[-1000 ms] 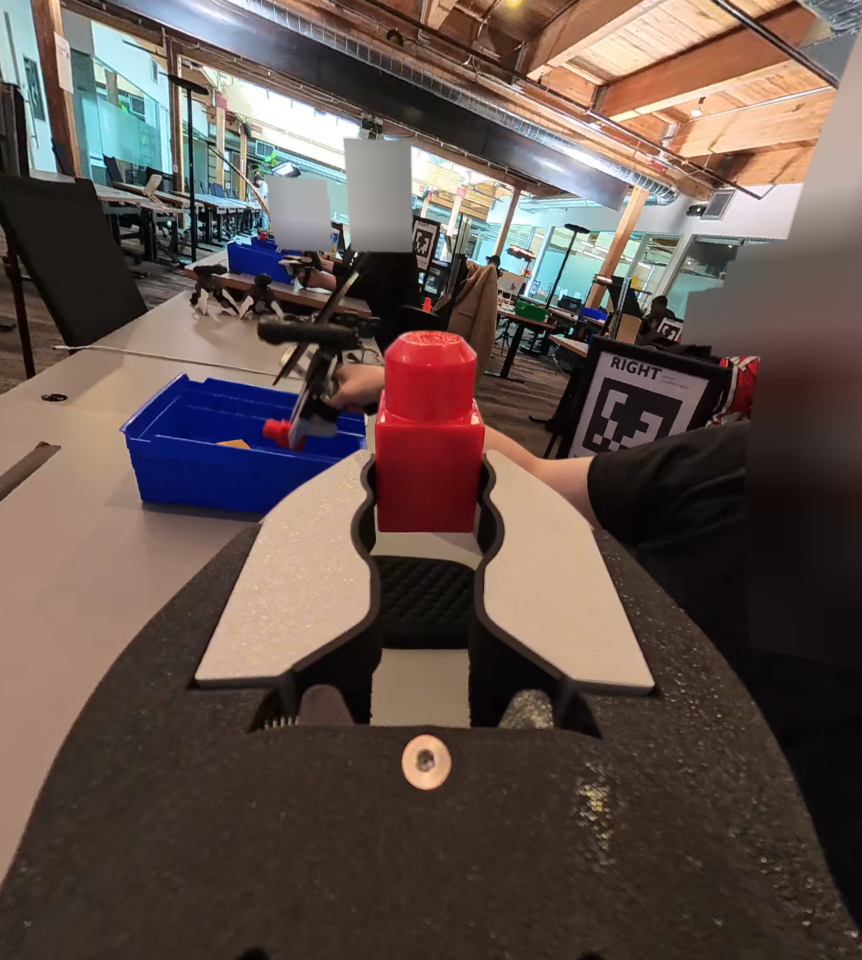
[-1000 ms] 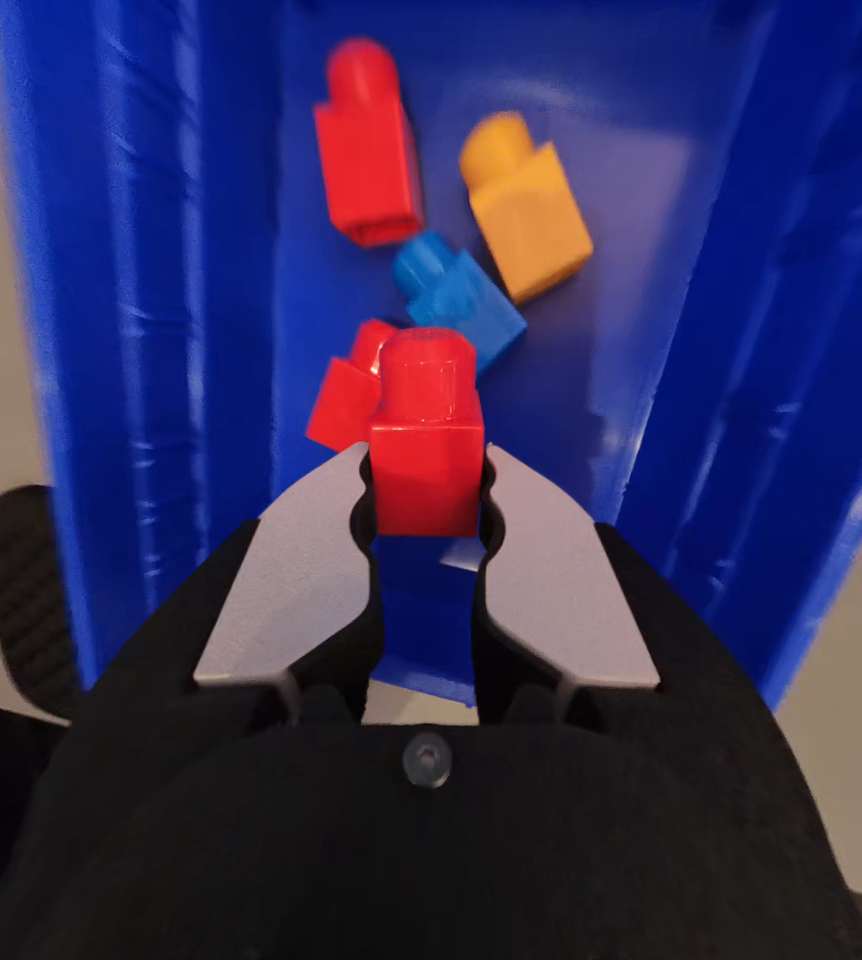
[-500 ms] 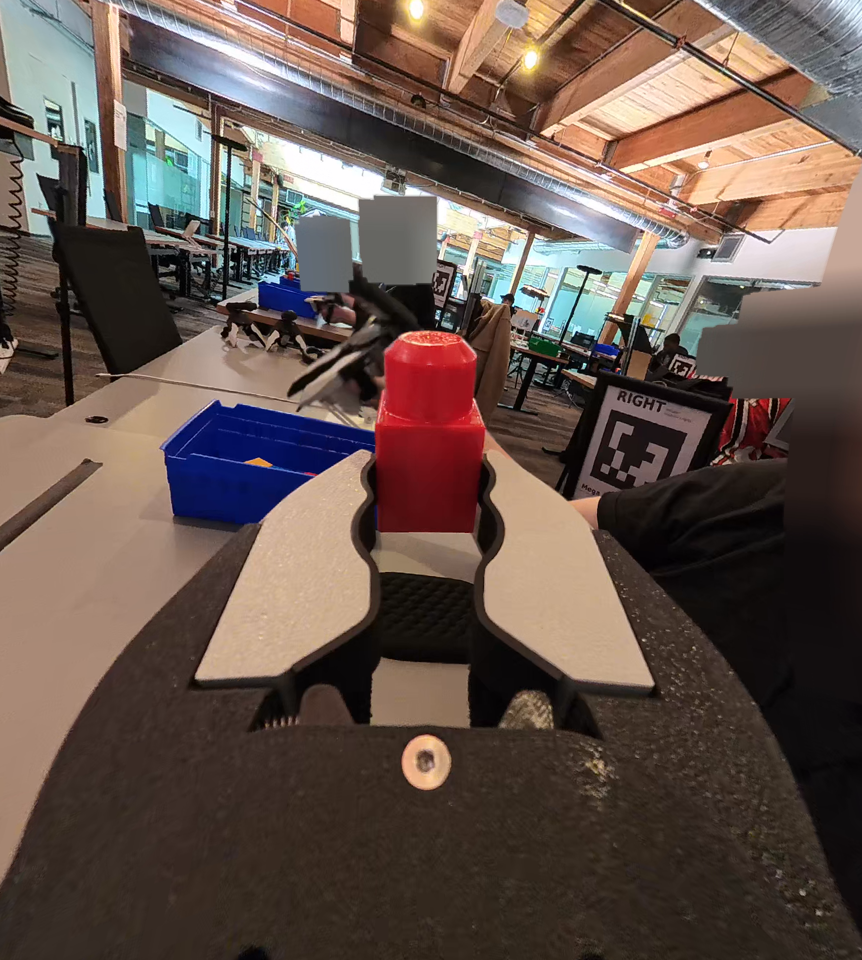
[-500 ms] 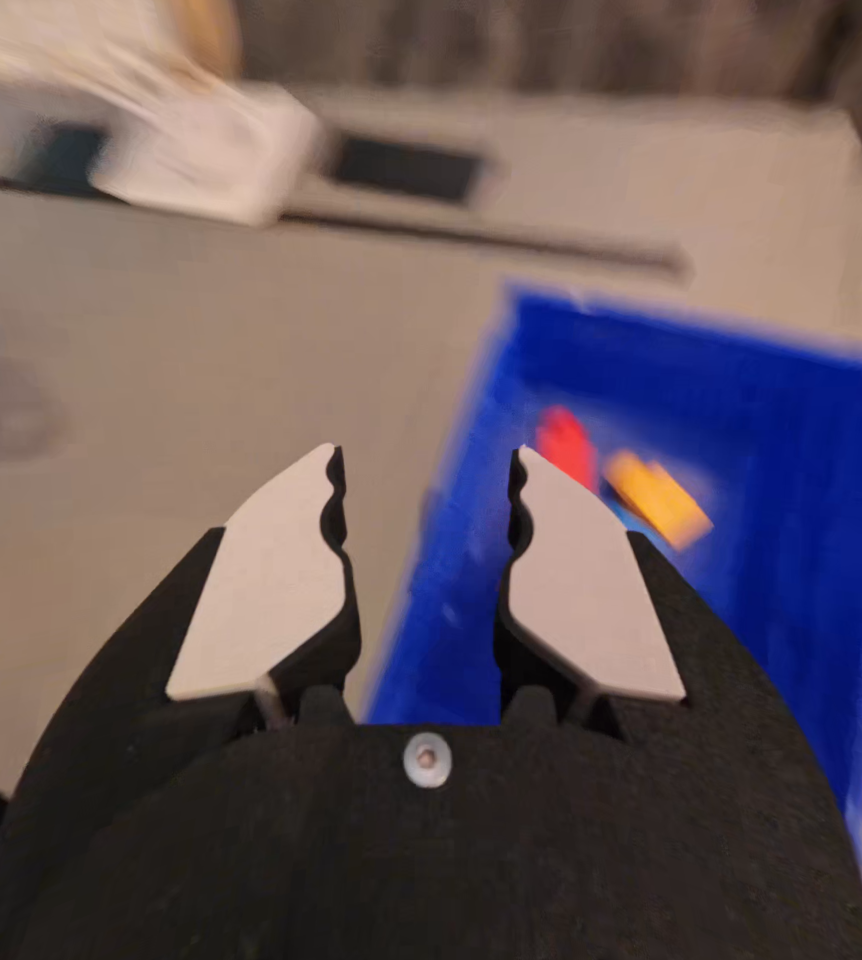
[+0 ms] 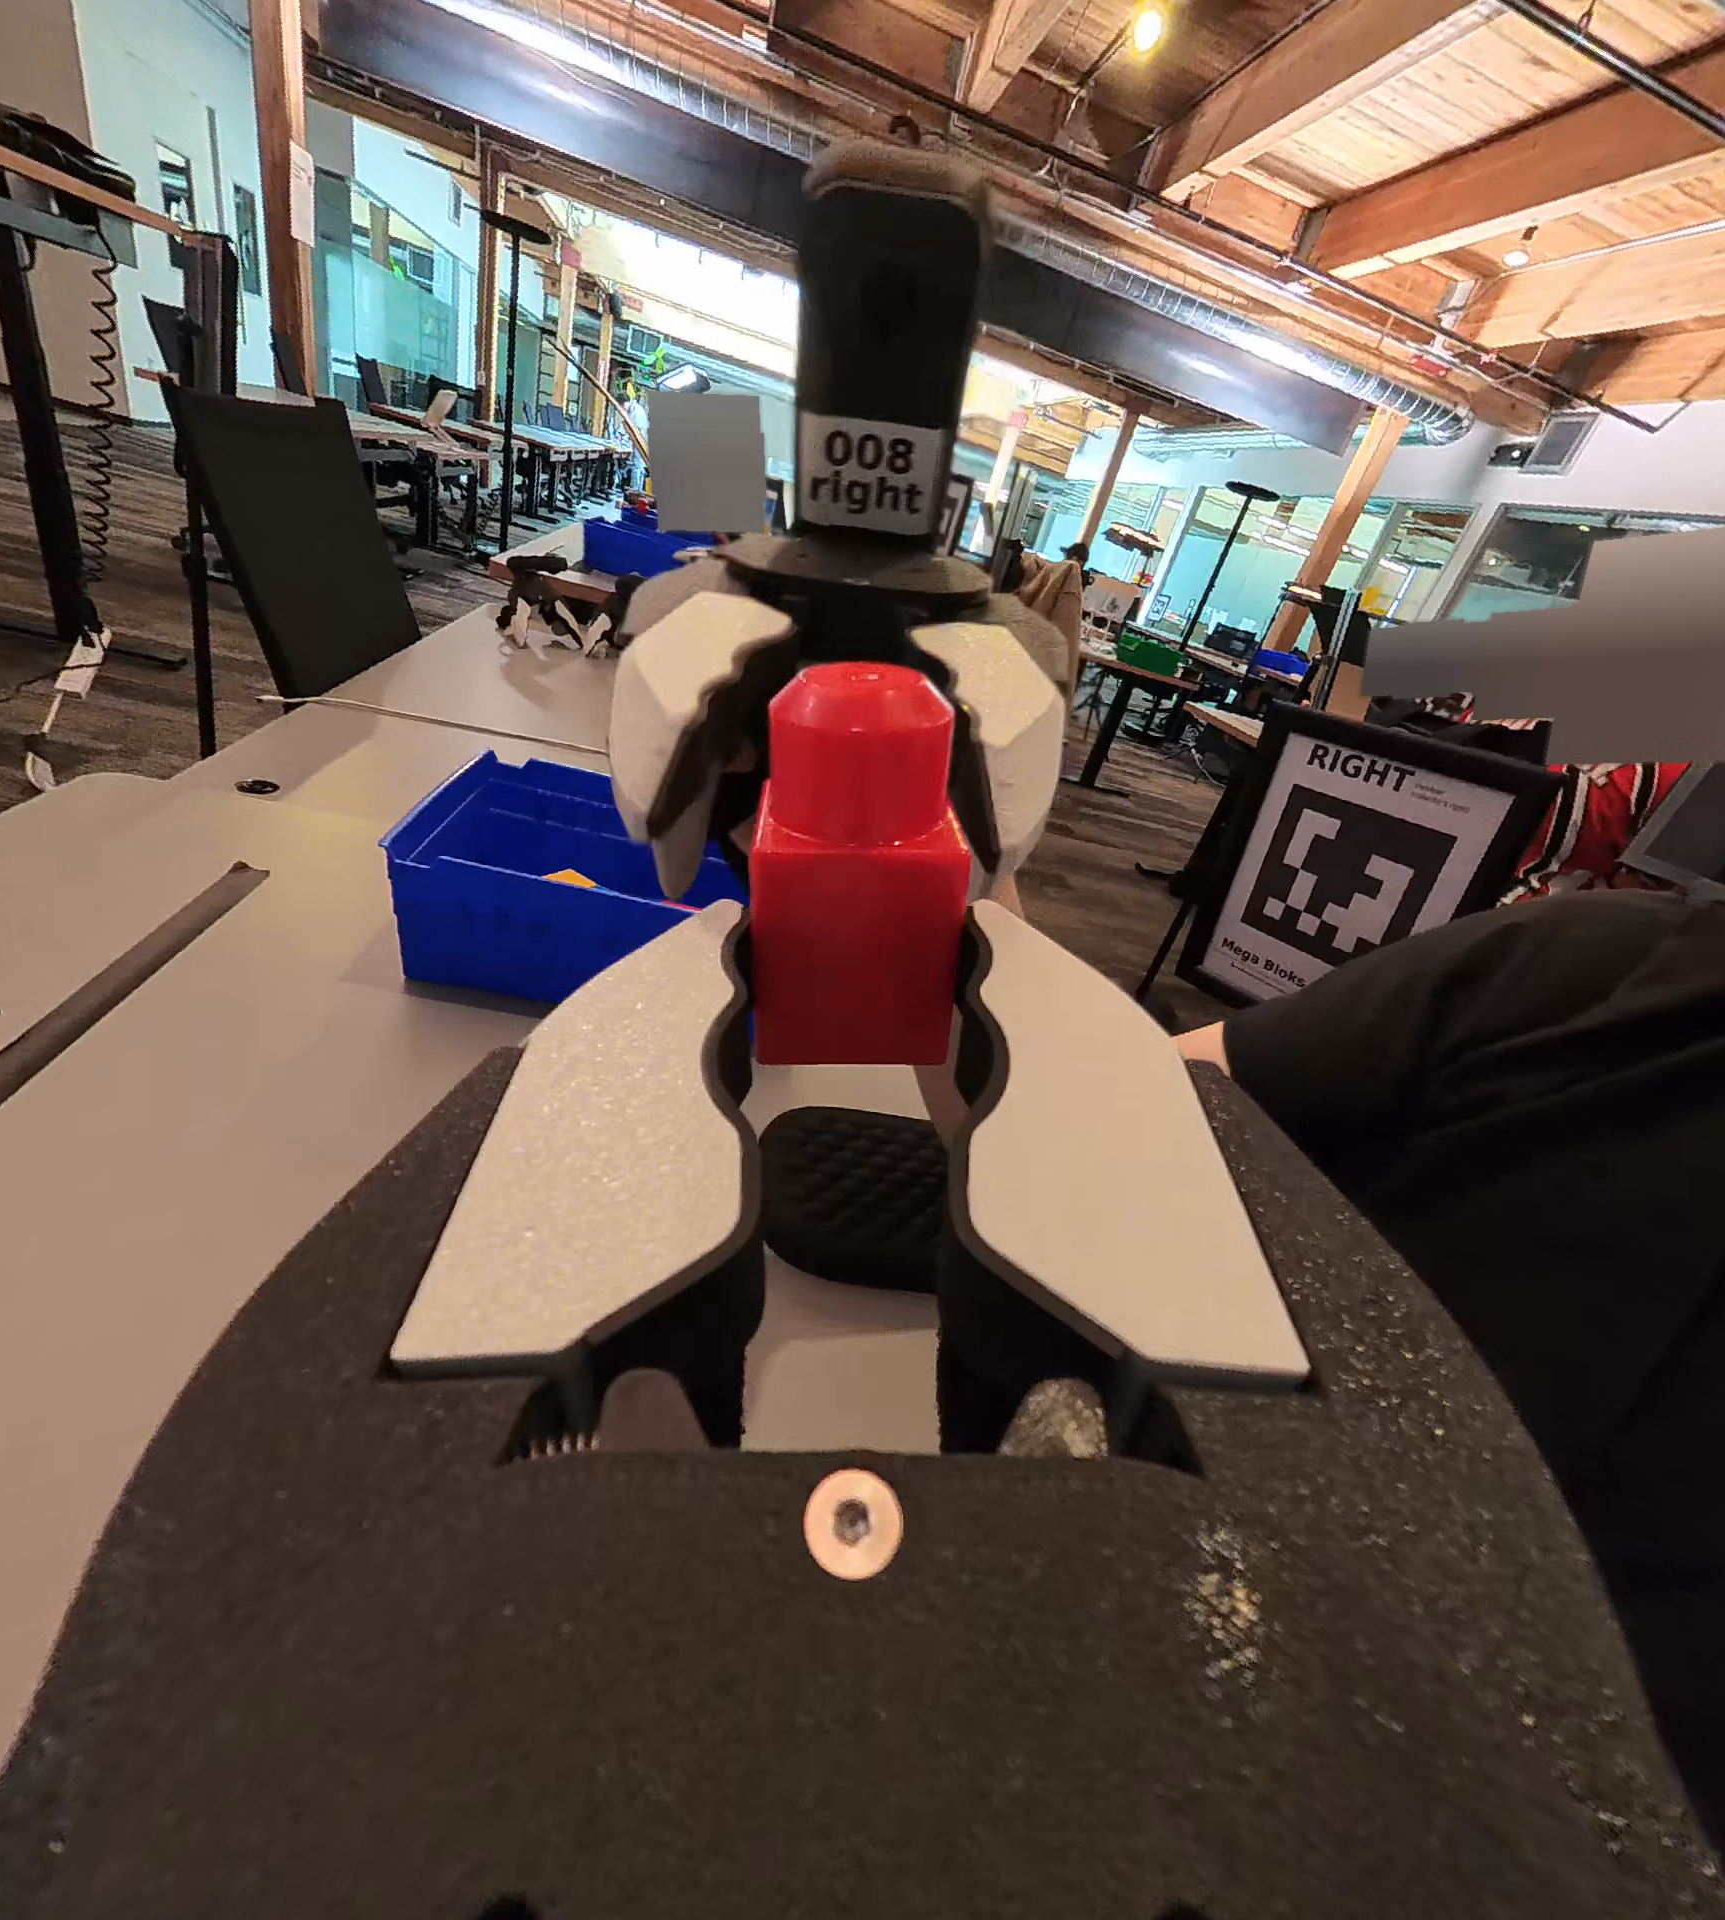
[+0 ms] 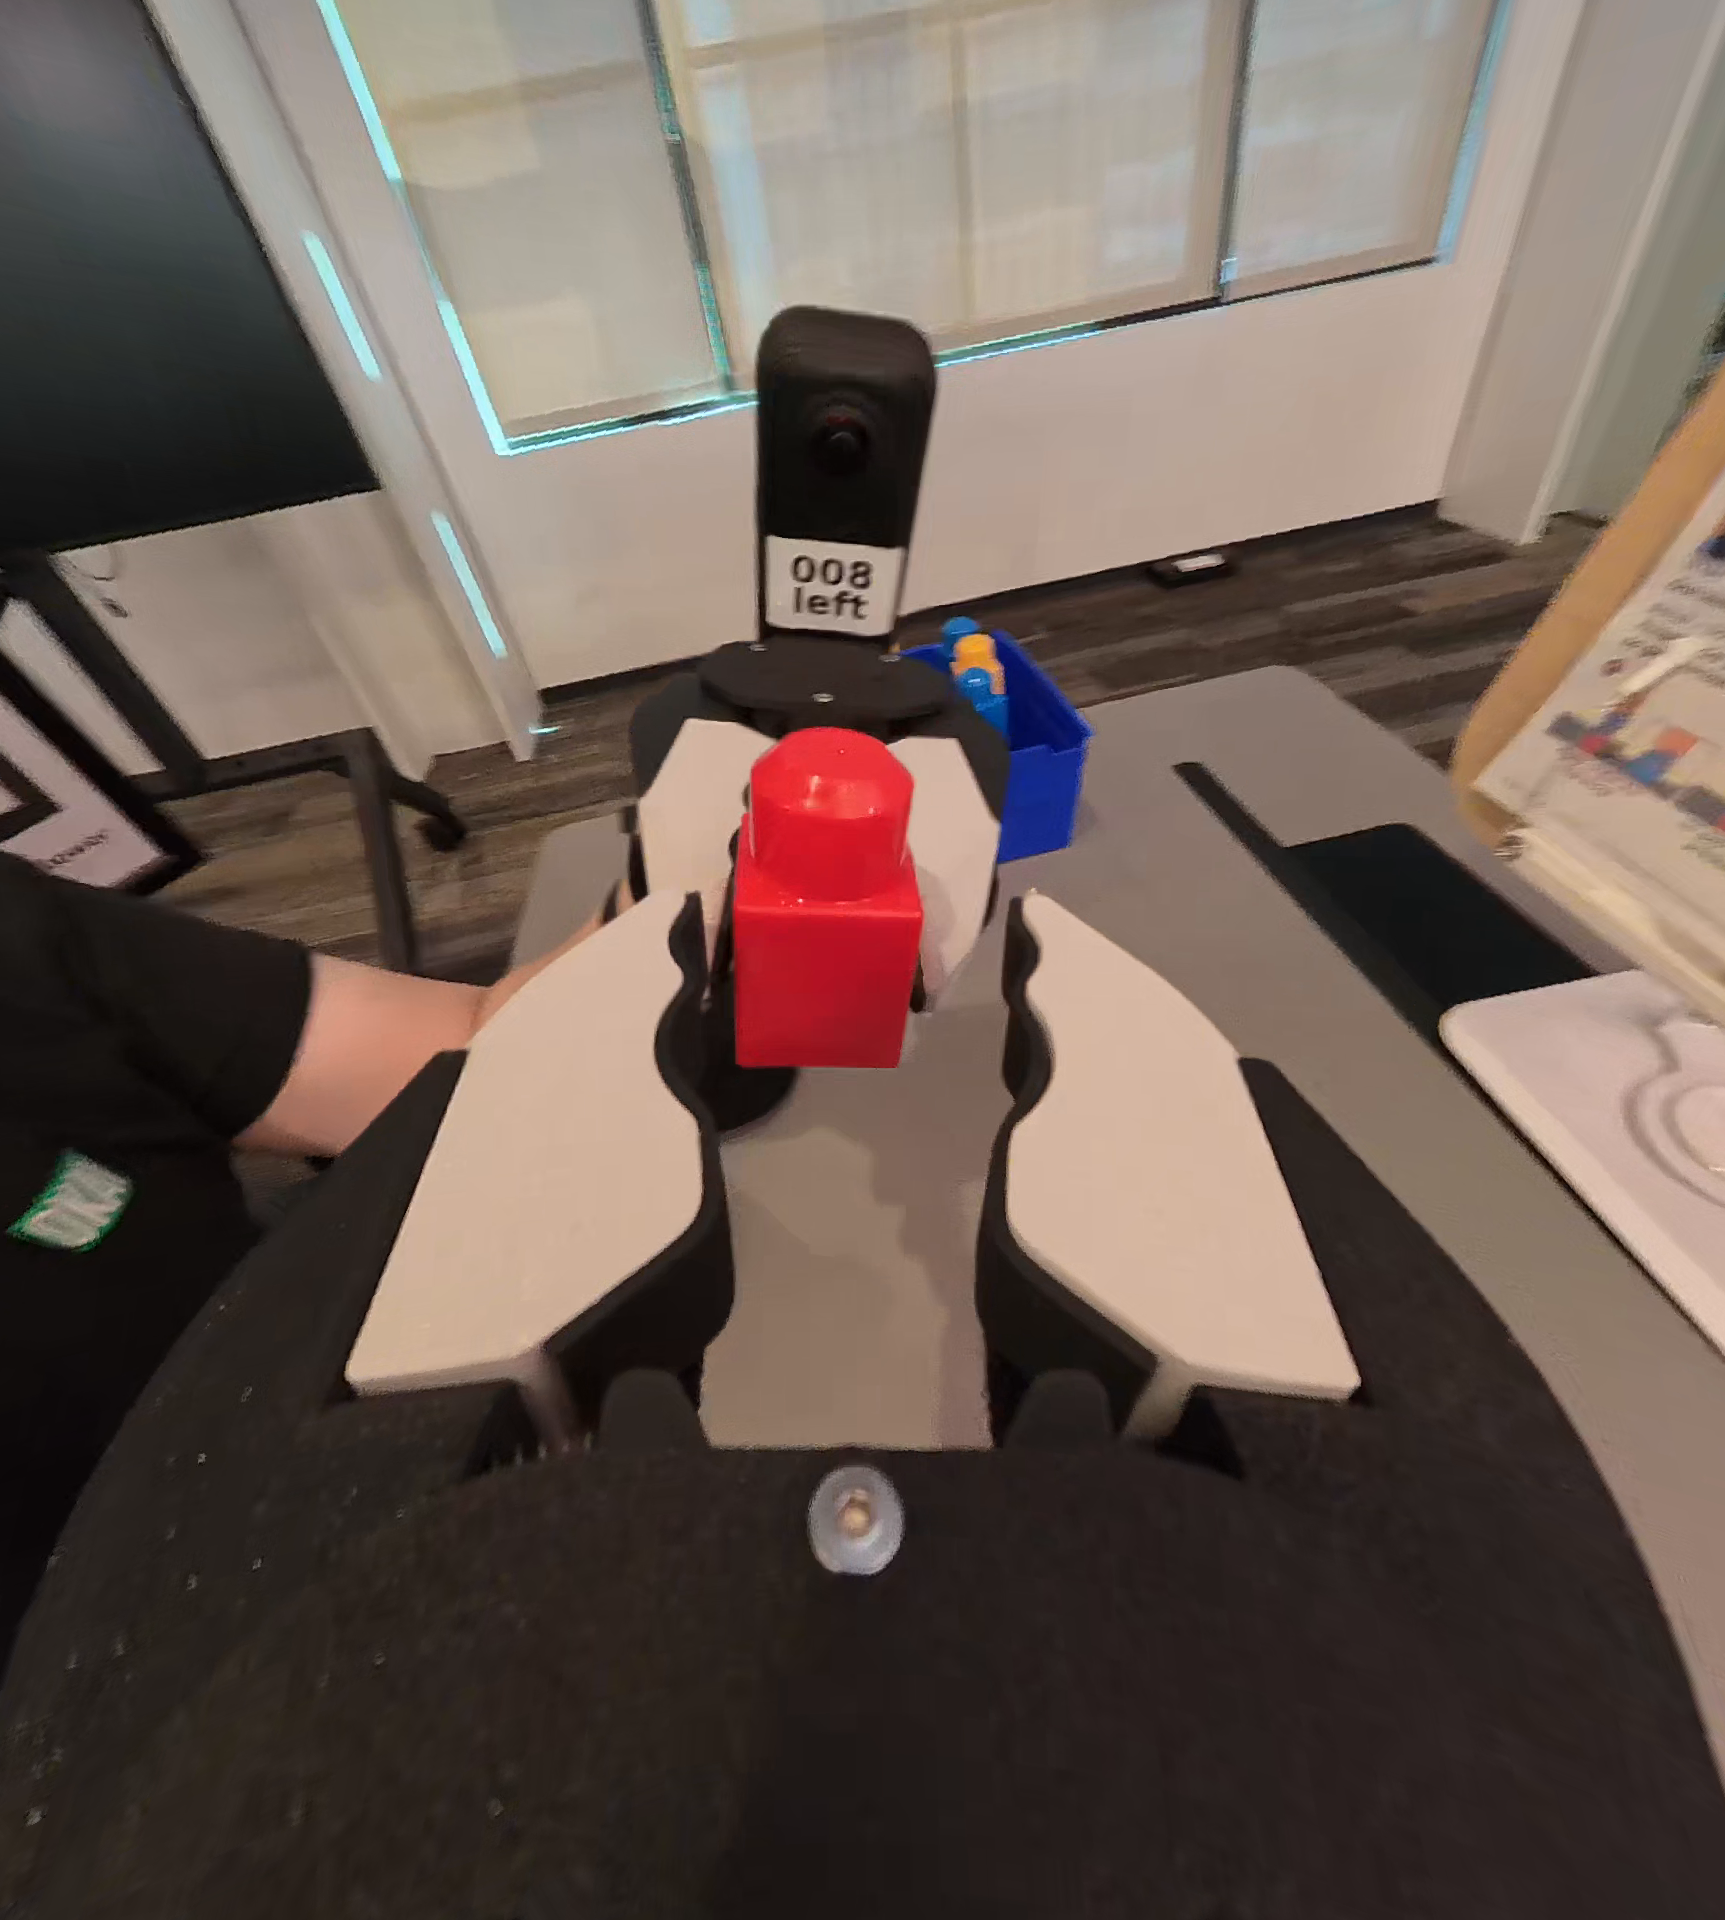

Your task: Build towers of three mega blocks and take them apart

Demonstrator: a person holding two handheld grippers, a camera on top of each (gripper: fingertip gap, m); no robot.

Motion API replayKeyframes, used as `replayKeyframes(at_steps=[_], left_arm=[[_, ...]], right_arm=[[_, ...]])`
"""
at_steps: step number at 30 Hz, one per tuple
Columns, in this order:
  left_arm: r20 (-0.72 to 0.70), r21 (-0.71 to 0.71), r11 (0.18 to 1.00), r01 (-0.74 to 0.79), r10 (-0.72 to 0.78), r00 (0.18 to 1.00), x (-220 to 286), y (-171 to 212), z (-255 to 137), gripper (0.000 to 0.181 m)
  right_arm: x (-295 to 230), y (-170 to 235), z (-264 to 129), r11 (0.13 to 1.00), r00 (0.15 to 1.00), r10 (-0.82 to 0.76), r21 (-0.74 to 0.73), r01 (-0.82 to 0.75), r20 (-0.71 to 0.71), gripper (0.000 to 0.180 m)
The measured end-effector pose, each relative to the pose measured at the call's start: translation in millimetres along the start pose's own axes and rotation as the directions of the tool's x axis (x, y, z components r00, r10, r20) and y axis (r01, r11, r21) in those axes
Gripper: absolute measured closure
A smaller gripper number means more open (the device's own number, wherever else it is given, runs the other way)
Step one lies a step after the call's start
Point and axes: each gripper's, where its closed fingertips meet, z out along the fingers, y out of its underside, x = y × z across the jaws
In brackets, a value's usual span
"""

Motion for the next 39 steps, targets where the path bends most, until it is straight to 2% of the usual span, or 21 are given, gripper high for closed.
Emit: replayKeyframes(at_steps=[2,3,7,8,11,12,13,14,16,18,19,20,22,24,27,30,33,39], left_arm=[[-0.001,-0.012,1.000,-0.006,0.006,1.000,0,2,1,0.145],[0.003,-0.022,1.000,-0.011,0.011,1.000,-1,4,1,0.145],[0.018,-0.024,0.999,-0.027,0.028,0.999,-5,6,5,0.143],[0.025,-0.020,0.999,-0.028,0.028,0.999,-6,5,6,0.138],[0.079,-0.038,0.999,-0.029,0.032,0.996,-16,9,3,0.124],[0.101,-0.053,0.998,-0.030,0.036,0.994,-20,11,1,0.124],[0.117,-0.064,0.997,-0.031,0.038,0.992,-23,12,-2,0.124],[0.126,-0.068,0.997,-0.030,0.039,0.991,-25,12,-4,0.125],[0.124,-0.058,0.998,-0.026,0.033,0.992,-25,8,-9,0.126],[0.112,-0.052,0.998,-0.019,0.025,0.993,-23,7,-12,0.128],[0.110,-0.055,0.998,-0.015,0.021,0.994,-23,7,-13,0.129],[0.113,-0.060,0.998,-0.009,0.015,0.993,-25,8,-15,0.129],[0.125,-0.066,0.998,-0.001,0.009,0.992,-28,10,-17,0.130],[0.131,-0.056,0.998,0.007,0.001,0.991,-31,9,-19,0.130],[0.132,-0.039,0.999,0.022,-0.016,0.991,-33,8,-22,0.131],[0.130,-0.042,0.998,0.037,-0.031,0.991,-34,9,-23,0.132],[0.145,-0.047,0.999,0.025,-0.018,0.989,-30,5,-29,0.131],[0.269,-0.014,0.993,-0.121,0.120,0.956,5,-34,-66,0.132]], right_arm=[[-6,3,4,0.999,0.996,0.033,0.013,-0.034,0.088,0.134],[-9,6,5,0.999,0.991,0.036,0.003,-0.037,0.126,0.145],[-4,9,1,1.000,0.993,0.004,0.008,-0.005,0.121,0.145],[-2,7,-4,1.000,0.994,-0.007,0.026,0.005,0.106,0.145],[9,-1,-45,0.997,1.000,-0.017,0.079,0.016,0.016,0.145],[19,-2,-70,0.996,0.997,-0.021,0.083,0.027,-0.070,0.145],[37,5,-101,0.998,0.977,-0.017,0.052,0.029,-0.215,0.145],[62,21,-139,1.000,0.914,-0.012,-0.006,0.011,-0.406,0.145],[110,80,-233,0.977,0.666,0.022,-0.124,-0.171,-0.746,0.145],[133,159,-321,0.865,0.386,0.116,-0.098,-0.492,-0.915,0.145],[136,193,-352,0.794,0.283,0.130,-0.071,-0.604,-0.950,0.145],[140,217,-368,0.763,0.251,0.141,-0.057,-0.644,-0.958,0.145],[150,245,-376,0.757,0.271,0.214,-0.016,-0.653,-0.938,0.144],[156,272,-388,0.702,0.215,0.232,0.010,-0.713,-0.949,0.144],[158,294,-393,0.658,0.201,0.229,-0.001,-0.753,-0.953,0.144],[168,284,-391,0.703,0.189,0.300,0.083,-0.706,-0.935,0.144],[167,268,-396,0.735,0.159,0.333,0.151,-0.661,-0.929,0.128],[157,219,-396,0.839,0.194,0.277,0.139,-0.526,-0.941,0.128]])
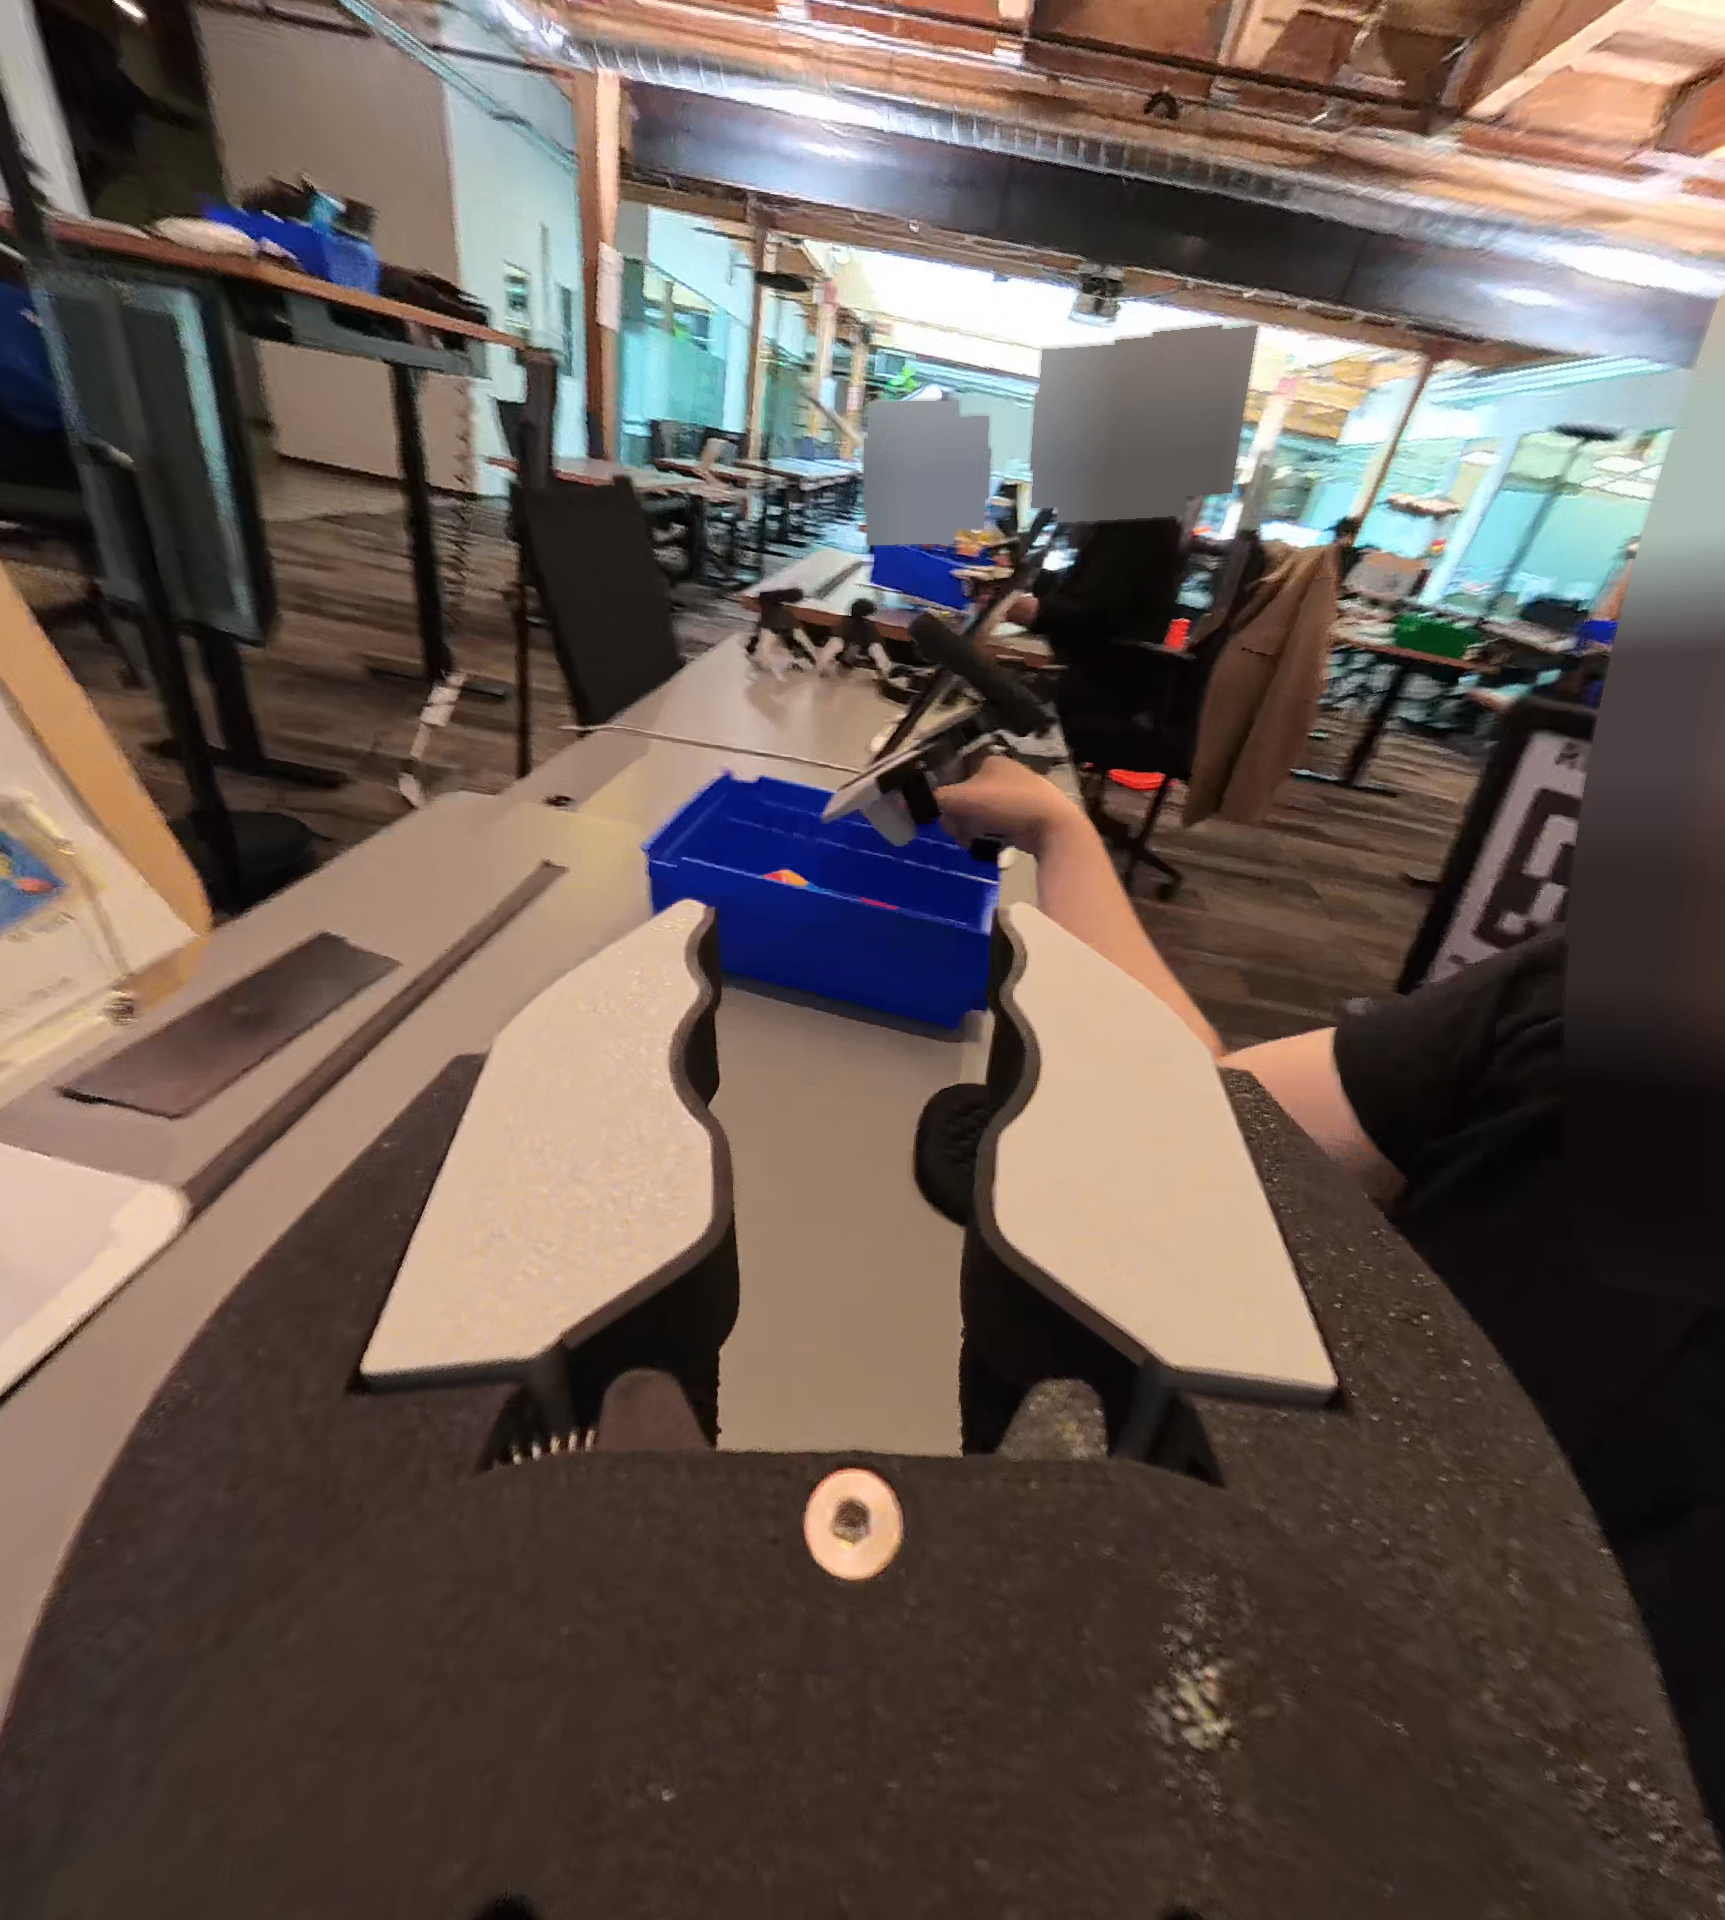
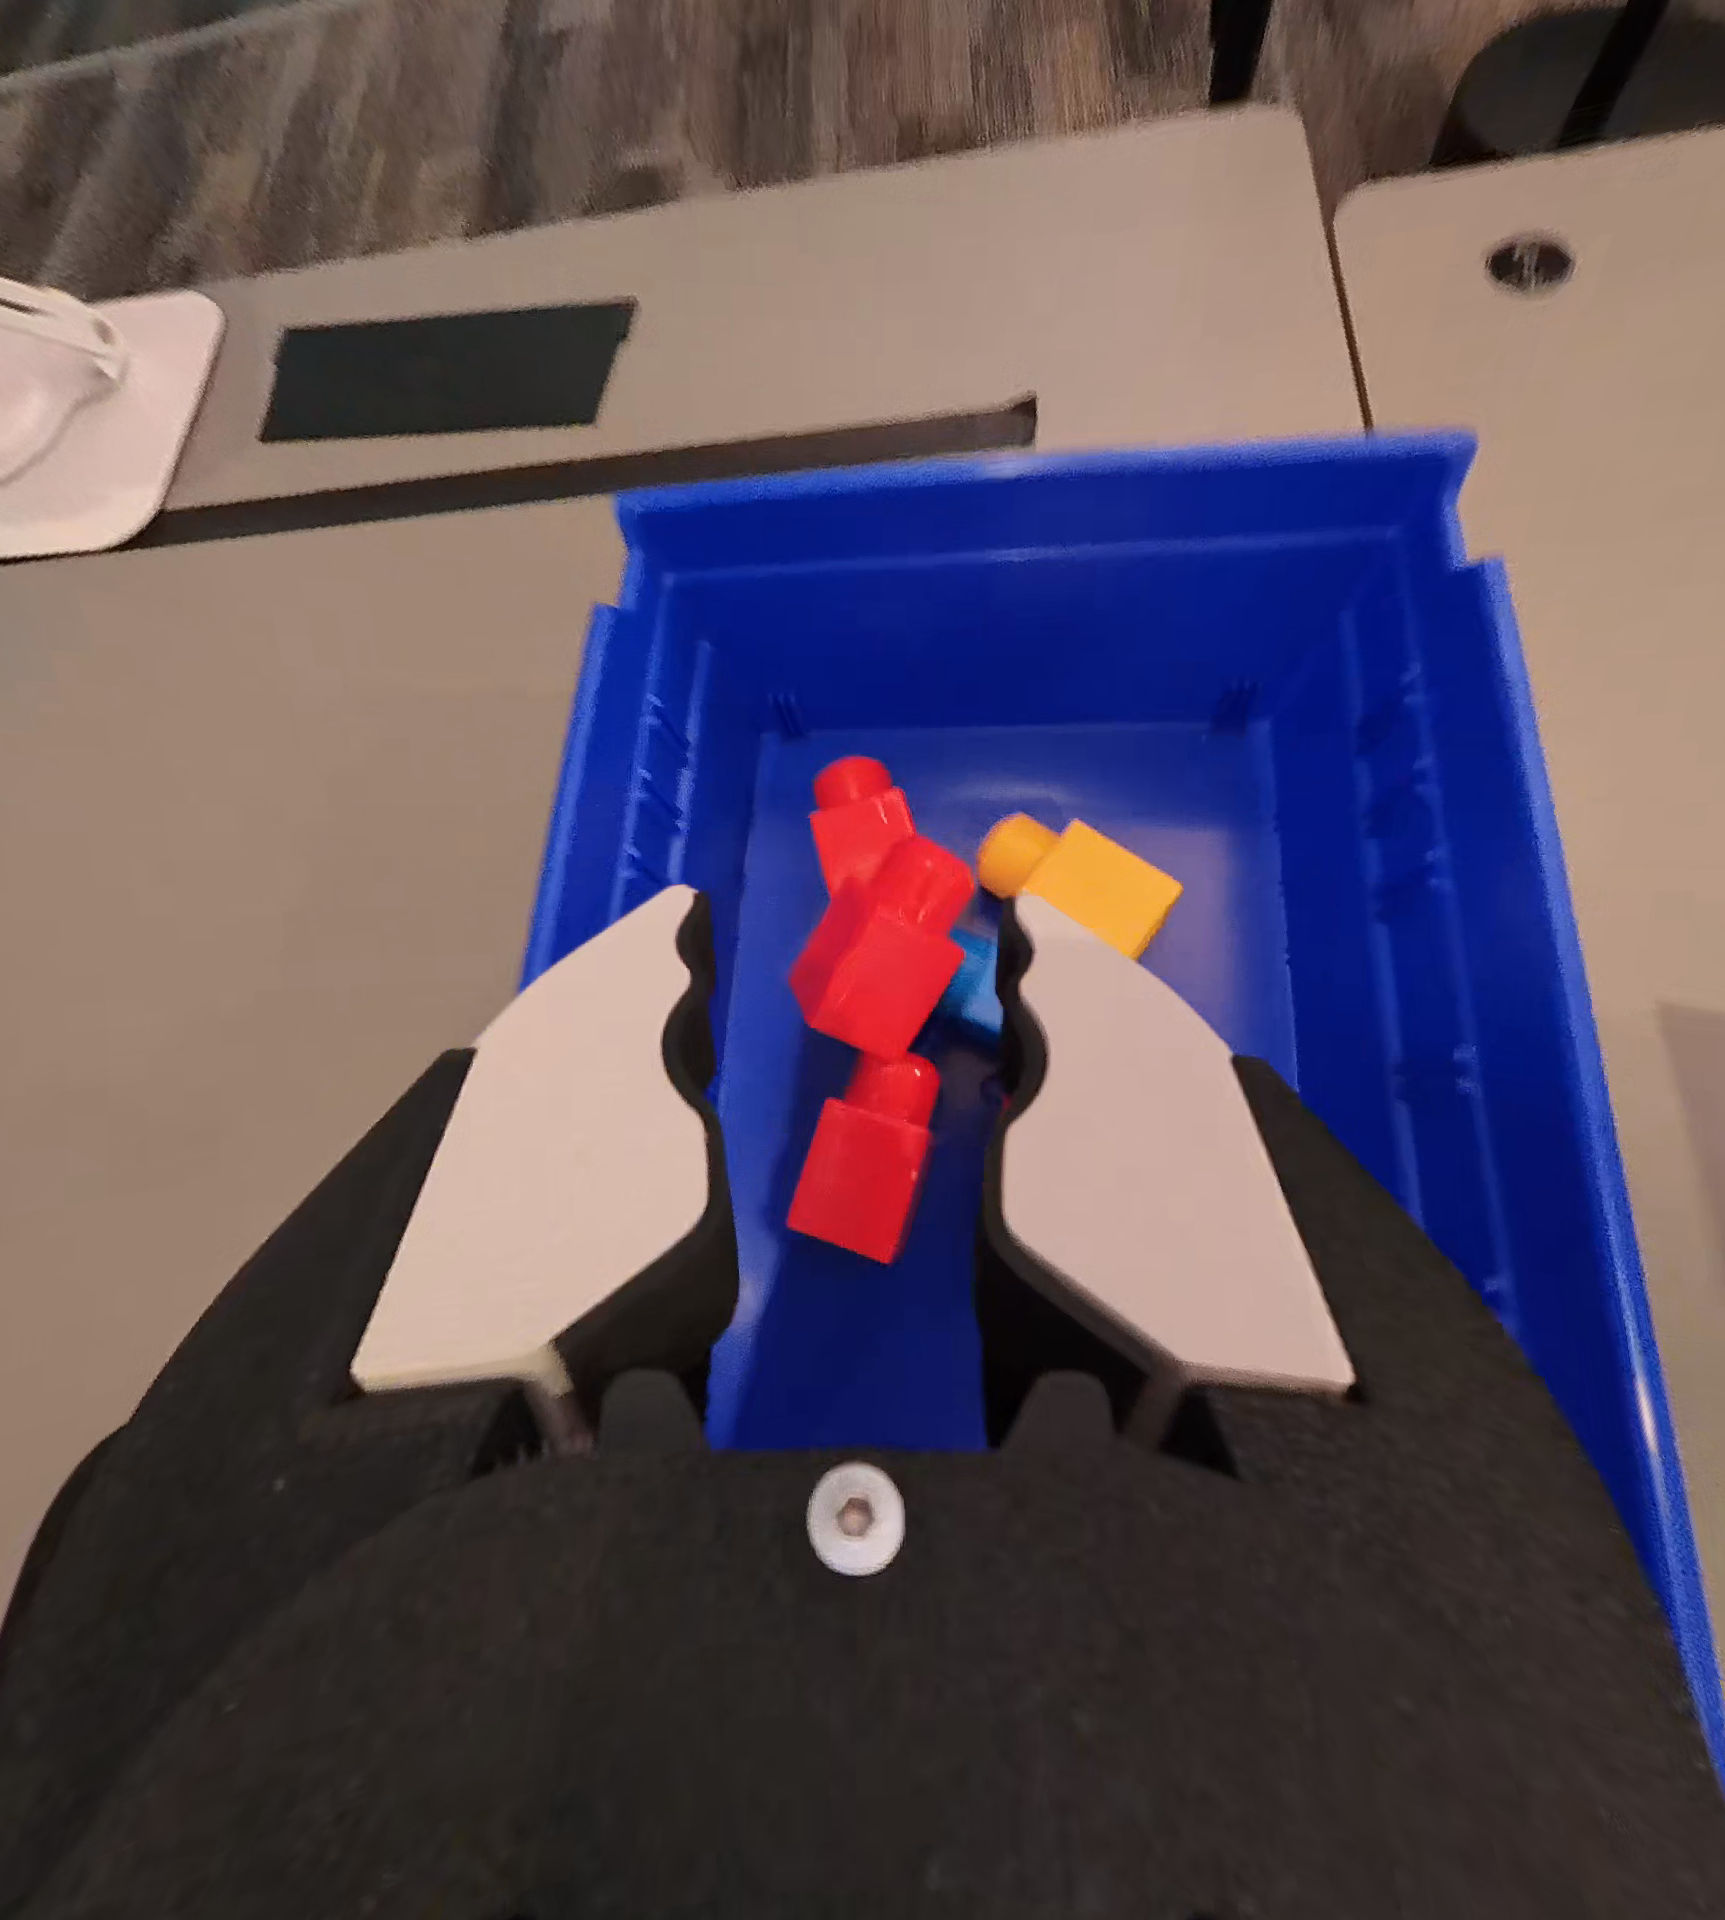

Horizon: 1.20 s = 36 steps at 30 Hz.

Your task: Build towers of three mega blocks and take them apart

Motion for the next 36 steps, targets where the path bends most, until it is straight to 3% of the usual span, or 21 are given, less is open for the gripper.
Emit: replayKeyframes(at_steps=[3,6,9,13,15,19,22,28,36], left_arm=[[0.214,-0.097,0.994,-0.053,0.073,0.974,-7,-10,-41,0.133],[0.503,-0.198,0.980,0.027,0.078,0.860,-39,-16,-106,0.140],[0.681,-0.235,0.962,0.140,0.060,0.729,-72,-15,-180,0.140],[0.873,-0.308,0.863,0.400,0.089,0.480,-125,37,-290,0.141],[0.885,-0.339,0.841,0.422,0.133,0.446,-138,65,-320,0.141],[0.890,-0.128,0.897,0.424,-0.085,0.447,-142,115,-329,0.143],[0.904,-0.047,0.928,0.369,-0.118,0.412,-148,139,-336,0.140],[0.928,-0.082,0.962,0.262,-0.023,0.373,-160,144,-340,0.134],[0.948,-0.135,0.922,0.362,0.015,0.317,-167,170,-348,0.130]], right_arm=[[-13,-18,-6,0.997,0.999,-0.048,0.067,0.047,0.021,0.131],[-24,-31,-3,0.991,0.996,-0.078,0.108,0.073,0.038,0.132],[-42,-39,7,0.988,0.990,-0.108,0.116,0.097,0.093,0.132],[-59,-40,21,0.982,0.978,-0.179,0.079,0.170,0.110,0.132],[-67,-36,27,0.975,0.968,-0.218,0.059,0.212,0.126,0.132],[-66,-31,28,0.968,0.962,-0.250,0.030,0.248,0.110,0.132],[-62,-35,23,0.975,0.969,-0.222,0.058,0.217,0.111,0.133],[-60,-43,16,0.981,0.976,-0.167,0.125,0.150,0.138,0.136],[-55,-39,14,0.984,0.979,-0.149,0.115,0.134,0.138,0.137]])
